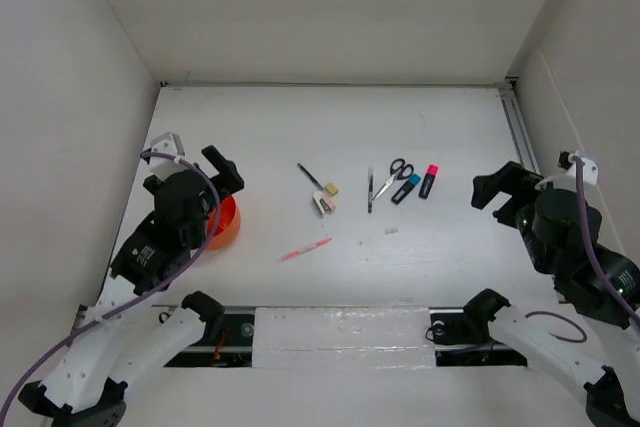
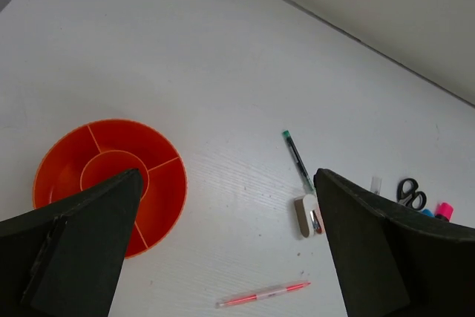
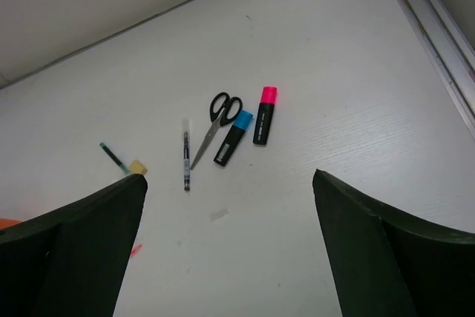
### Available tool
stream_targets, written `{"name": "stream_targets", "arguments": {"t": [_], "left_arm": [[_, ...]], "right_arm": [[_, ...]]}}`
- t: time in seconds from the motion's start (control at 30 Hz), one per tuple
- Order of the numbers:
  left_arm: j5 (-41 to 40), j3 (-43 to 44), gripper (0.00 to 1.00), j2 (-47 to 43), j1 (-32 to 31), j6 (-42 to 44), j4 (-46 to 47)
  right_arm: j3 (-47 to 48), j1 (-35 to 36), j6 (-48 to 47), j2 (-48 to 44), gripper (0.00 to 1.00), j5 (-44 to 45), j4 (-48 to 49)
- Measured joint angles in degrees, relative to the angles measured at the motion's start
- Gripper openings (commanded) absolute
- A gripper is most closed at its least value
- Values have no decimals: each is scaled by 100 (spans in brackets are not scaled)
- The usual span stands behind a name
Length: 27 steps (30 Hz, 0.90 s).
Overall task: Sort the stationery into containers
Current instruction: Pick up the pen from the center of the board.
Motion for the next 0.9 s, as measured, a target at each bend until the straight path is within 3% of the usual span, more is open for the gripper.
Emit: {"name": "stream_targets", "arguments": {"t": [0.33, 0.5, 0.67, 0.8, 0.9], "left_arm": [[48, -9, 100, -157, 0, 61, 42], [540, -31, 100, -22, -35, 435, 251], [804, 223, 100, 1252, -809, 595, 146], [721, 396, 100, 2662, -2096, 599, -118], [940, 468, 100, 3453, -2415, 638, -315]], "right_arm": [[-271, 0, -59, -243, 100, -46, 374], [-476, 0, -46, -133, 100, -295, 542], [-769, 0, -59, 203, 100, -876, 962], [-1204, 4, -138, 245, 100, -1491, 1274], [-1384, 4, -229, 240, 100, -1818, 1434]]}}
